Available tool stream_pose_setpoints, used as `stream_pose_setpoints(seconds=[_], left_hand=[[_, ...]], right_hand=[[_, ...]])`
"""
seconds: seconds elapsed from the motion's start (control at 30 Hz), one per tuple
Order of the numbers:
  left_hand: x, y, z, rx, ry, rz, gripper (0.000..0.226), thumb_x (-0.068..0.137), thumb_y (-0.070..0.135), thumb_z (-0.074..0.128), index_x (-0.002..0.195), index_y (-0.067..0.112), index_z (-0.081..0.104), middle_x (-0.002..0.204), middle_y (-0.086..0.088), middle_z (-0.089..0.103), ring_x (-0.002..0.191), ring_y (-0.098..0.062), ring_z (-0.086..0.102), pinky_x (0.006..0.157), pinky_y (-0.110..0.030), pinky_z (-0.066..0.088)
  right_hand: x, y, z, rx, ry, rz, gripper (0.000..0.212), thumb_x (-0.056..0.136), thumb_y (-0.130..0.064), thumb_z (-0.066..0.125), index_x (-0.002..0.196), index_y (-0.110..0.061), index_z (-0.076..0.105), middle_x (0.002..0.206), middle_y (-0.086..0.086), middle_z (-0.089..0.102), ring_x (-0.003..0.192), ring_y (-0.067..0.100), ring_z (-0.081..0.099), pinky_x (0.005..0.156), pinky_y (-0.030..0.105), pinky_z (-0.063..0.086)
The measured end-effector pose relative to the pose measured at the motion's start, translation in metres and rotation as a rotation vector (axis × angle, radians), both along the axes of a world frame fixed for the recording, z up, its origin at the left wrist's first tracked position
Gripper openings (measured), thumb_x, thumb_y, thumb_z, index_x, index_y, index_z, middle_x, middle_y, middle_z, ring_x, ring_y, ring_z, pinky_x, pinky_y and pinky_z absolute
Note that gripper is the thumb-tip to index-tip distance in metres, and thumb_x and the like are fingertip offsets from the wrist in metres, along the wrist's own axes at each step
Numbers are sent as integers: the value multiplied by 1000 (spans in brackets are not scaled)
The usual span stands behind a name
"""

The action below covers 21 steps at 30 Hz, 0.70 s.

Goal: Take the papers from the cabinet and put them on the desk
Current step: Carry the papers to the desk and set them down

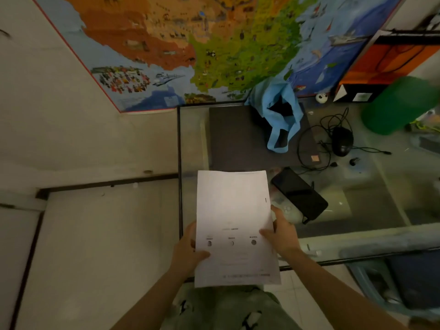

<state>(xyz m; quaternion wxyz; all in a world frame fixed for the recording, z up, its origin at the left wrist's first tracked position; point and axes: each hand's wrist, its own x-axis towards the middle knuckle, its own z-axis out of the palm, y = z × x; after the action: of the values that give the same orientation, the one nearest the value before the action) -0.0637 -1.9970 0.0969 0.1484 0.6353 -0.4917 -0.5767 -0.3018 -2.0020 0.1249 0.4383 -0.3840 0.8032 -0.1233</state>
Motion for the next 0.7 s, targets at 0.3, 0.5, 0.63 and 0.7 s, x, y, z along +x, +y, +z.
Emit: stream_pose_setpoints(seconds=[0.3, 0.5, 0.63, 0.7], left_hand=[[-10, -3, 8, 5, -292, -54, 96, 67, 12, 80, 144, 29, 26, 106, -11, 57, 85, -19, 53, 81, -35, 51], [-12, 1, 17, 19, -392, -75, 100, 70, 20, 80, 146, 33, 16, 113, -12, 50, 101, -23, 51, 91, -43, 49], [-14, 9, 25, -4, -355, 33, 91, 76, 21, 76, 147, 28, 19, 128, -14, 48, 116, -26, 49, 99, -42, 44], [-12, 17, 30, -33, -326, 100, 85, 79, 24, 73, 146, 28, 21, 134, -15, 46, 122, -27, 47, 105, -44, 41]], right_hand=[[-17, -7, -6, 43, 98, 213, 70, 79, -23, 70, 137, -19, 31, 127, 13, 52, 112, 31, 56, 94, 45, 50], [-23, -10, 1, 24, 174, 334, 78, 80, -31, 69, 142, -23, 23, 135, 12, 45, 120, 30, 50, 96, 44, 47], [-16, -20, 12, -66, 195, 469, 79, 83, -38, 66, 145, -27, 18, 147, 9, 36, 129, 28, 43, 104, 44, 44], [-6, -27, 19, -123, 181, 571, 76, 84, -35, 64, 145, -26, 20, 148, 8, 35, 132, 27, 39, 107, 42, 41]])
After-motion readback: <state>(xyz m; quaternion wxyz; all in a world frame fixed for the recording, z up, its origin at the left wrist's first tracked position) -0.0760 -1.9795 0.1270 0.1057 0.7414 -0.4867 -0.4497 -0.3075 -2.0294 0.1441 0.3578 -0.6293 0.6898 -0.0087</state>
